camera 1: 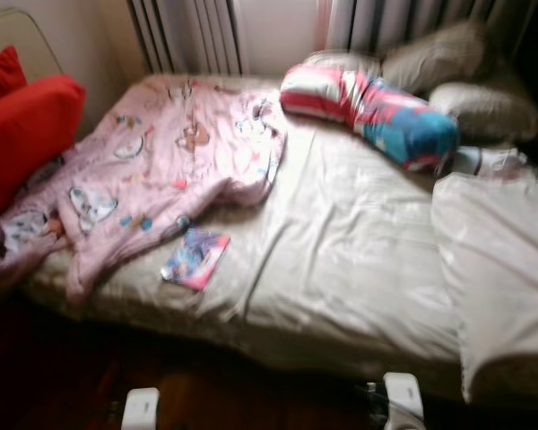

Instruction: Clean up the room

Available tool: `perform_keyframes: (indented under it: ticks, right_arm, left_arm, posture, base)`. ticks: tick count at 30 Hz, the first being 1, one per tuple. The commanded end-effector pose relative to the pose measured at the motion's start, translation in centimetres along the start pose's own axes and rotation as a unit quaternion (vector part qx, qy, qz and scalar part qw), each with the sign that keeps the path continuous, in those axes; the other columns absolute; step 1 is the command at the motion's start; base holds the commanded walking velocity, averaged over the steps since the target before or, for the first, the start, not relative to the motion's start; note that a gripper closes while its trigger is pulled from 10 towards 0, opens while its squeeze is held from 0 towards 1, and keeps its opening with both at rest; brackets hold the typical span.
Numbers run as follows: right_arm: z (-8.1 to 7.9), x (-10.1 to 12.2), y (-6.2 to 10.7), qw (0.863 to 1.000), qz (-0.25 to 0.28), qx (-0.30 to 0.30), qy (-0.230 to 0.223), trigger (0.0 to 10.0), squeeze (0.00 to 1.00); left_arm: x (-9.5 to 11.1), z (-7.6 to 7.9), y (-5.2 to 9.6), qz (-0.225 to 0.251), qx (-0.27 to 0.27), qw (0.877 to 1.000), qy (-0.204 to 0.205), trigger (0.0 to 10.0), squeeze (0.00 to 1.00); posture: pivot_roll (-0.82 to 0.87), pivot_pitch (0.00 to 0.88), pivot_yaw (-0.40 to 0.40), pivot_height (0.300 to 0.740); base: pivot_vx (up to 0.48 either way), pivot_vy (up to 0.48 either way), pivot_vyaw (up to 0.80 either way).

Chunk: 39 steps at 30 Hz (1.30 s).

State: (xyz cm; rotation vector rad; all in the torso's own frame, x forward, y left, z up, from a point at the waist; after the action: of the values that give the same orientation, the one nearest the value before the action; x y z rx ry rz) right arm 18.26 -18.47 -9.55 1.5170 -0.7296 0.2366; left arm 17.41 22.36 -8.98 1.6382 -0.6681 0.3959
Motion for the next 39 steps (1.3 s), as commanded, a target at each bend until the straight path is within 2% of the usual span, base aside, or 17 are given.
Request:
perform_keyframes:
  ticks: [1, 6, 11, 39]
  right_arm:
    - [-0.64, -0.3, -0.01, 1.0, -0.005, 0.005, -0.011, 10.0, 0.0]
    - [-0.61, -0.34, -0.01, 1.0, -0.008, 0.003, -0.013, 10.0, 0.0]
    - [-0.58, -0.34, -0.01, 1.0, -0.008, 0.003, -0.013, 10.0, 0.0]
    - [-0.84, -0.21, -0.04, 1.0, -0.005, 0.01, -0.002, 10.0, 0.0]
  left_arm:
    - [-0.39, -0.61, 0.14, -0.007, 0.007, 1.0, 0.001, 10.0, 0.0]
    - [-0.37, -0.58, 0.13, -0.007, 0.008, 1.0, 0.002, 10.0, 0.0]
    - [-0.37, -0.55, 0.13, -0.007, 0.008, 1.0, 0.002, 10.0, 0.0]
    - [-0.25, -0.62, 0.1, -0.007, 0.006, 1.0, -0.004, 10.0, 0.0]
  posture:
    - [-0.04, 0.035, 0.075, 0.74]
    - [-0.03, 0.032, 0.073, 0.74]
    - [-0.03, 0.028, 0.072, 0.74]
    - [-0.03, 0.0, 0.078, 0.74]
  base:
    - [0.0, 0.48, 0.0]
    - [0.0, 0.48, 0.0]
    - [0.0, 0.48, -0.76]
    - [0.0, 0.462, 0.0]
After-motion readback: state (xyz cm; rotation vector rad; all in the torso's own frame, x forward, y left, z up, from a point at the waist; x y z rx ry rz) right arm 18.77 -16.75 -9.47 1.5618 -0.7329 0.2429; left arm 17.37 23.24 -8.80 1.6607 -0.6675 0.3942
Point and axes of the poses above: a point about 5 cm out from each wrist's last joint towards the gripper, its own y axis pointing back from the gripper into the wrist, its own x axis along the axis of the wrist's last joint, z = x × y, the point moved 1 cm from there along -y, pointing out of the wrist towards the gripper, and after that the axes turned 15 degrees about -y, right-handed, at the moved point
